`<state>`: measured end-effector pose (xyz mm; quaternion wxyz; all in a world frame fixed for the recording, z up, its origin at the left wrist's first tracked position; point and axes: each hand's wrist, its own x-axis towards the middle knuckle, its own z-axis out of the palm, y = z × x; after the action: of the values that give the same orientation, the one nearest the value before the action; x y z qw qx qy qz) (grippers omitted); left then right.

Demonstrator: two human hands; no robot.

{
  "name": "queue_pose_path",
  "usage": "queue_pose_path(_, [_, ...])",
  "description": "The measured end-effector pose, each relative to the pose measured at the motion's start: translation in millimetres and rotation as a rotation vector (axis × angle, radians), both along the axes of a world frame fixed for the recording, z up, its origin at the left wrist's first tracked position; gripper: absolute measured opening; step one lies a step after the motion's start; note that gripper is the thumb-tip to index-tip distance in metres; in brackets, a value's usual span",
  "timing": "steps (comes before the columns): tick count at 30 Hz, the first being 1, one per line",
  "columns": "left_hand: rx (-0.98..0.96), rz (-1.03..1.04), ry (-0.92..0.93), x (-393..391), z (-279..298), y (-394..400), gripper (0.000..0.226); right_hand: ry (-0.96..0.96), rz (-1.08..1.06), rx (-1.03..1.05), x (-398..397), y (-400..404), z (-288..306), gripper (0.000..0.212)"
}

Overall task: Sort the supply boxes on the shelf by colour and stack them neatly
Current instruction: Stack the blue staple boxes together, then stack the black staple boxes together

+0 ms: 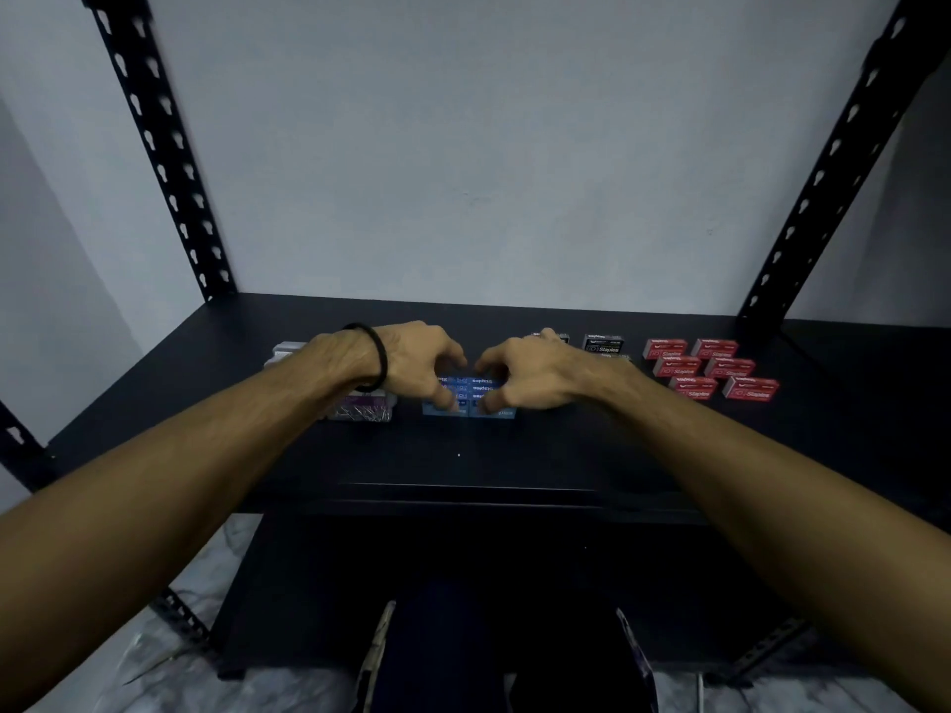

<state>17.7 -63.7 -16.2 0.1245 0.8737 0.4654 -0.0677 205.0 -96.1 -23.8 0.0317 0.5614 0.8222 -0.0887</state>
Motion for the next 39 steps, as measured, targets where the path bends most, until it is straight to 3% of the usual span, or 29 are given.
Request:
queue_pose_path(3, [0.049,-0.018,0.046,4,-3,-5,0.07,-0.059,0.028,0.04,-2,-2,-4,0.053])
queue_pose_path(9, [0.096,-0.01,0.071,9,-4,-8,0.045,-0.026,0.046,0.074,-2,-2,-8,0.041])
queue_pose_path(25, [0.084,-0.009,0.043,9,-5,-4,0.042,-0.02,0.047,0.065,-2,-1,-7,0.043])
queue_pose_path(29, [0.1,-0.009,0.052,9,-6,-3,0.048,-0.038,0.05,0.072,-1,-1,-7,0.046])
queue_pose_path(35, [0.117,0.001,0.087,10,-1,0,0.091,-0.018,-0.003,0.067,11,0,5,0.069])
queue_pose_path(39, [0.199,-0.016,-0.071,19,8,1,0.078,0.137,-0.097,0.122,34,1,22,0.051])
